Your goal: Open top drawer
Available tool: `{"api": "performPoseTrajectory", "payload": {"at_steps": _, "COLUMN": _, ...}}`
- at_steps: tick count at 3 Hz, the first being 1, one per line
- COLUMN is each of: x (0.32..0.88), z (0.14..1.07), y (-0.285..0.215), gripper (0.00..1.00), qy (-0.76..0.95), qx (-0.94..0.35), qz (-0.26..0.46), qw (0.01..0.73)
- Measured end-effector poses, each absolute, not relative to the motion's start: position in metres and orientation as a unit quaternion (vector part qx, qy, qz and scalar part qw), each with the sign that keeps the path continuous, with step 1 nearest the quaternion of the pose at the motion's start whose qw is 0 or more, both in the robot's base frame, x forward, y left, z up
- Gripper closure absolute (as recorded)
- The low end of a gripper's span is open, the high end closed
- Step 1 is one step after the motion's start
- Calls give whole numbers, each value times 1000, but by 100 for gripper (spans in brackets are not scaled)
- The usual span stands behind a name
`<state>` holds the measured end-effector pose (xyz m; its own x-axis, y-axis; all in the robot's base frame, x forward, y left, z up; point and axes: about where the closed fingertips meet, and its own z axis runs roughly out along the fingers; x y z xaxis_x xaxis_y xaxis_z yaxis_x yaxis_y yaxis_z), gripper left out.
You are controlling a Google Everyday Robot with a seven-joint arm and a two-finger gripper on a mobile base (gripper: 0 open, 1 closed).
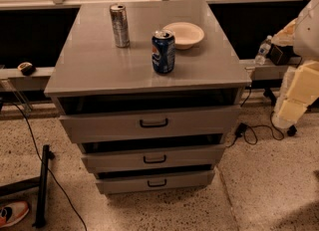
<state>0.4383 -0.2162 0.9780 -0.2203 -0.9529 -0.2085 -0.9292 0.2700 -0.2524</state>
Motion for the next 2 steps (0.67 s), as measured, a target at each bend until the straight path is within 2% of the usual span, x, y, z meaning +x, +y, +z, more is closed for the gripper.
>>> {"api": "performPoseTrajectory", "payload": {"at_steps": 2, "x": 448, "z": 946, "y": -206, "gripper": 0, "qy": 768, "qx": -617, "qz": -33, "qw": 170}}
